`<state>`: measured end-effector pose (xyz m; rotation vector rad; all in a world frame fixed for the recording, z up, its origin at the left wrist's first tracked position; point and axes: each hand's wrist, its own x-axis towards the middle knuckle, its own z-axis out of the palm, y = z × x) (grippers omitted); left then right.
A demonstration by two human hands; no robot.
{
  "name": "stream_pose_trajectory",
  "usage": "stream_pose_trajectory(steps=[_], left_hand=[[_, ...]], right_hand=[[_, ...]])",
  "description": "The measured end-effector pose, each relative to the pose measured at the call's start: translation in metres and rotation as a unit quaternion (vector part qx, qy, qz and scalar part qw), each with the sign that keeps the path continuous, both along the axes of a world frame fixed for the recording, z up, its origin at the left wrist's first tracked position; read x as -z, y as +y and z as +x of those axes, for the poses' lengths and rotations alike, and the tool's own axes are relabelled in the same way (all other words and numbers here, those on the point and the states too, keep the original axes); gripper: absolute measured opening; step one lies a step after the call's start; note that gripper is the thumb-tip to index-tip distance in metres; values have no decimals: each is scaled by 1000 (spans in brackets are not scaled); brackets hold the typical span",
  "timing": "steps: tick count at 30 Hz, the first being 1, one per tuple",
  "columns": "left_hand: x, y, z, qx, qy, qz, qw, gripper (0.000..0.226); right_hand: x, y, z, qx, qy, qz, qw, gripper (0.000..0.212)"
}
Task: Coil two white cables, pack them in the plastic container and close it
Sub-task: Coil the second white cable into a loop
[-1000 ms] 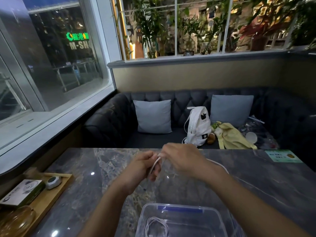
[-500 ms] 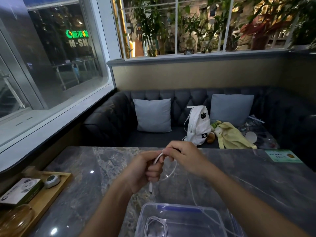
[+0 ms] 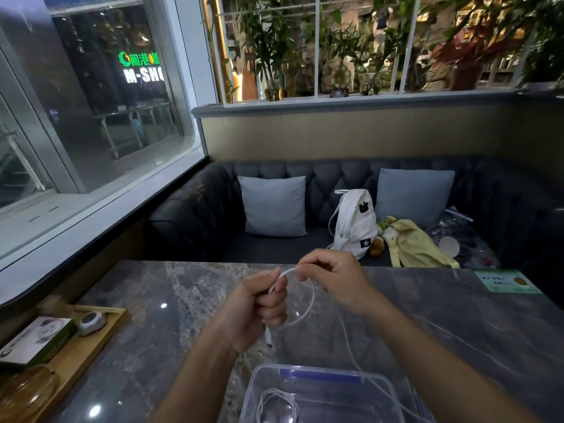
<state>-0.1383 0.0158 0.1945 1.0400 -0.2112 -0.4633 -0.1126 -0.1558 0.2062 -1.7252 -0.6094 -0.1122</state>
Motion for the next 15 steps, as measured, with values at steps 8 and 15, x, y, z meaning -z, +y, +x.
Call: stream_pose_trajectory(steps=[8,15], left_hand=[[-10,18,-1,-69,29,-191,979,35],[-14,36,2,-128,18,-242,962,26]], right_hand=[[26,-19,9,40,115,34,992,14],[47,-30,9,83,155,14,984,24]])
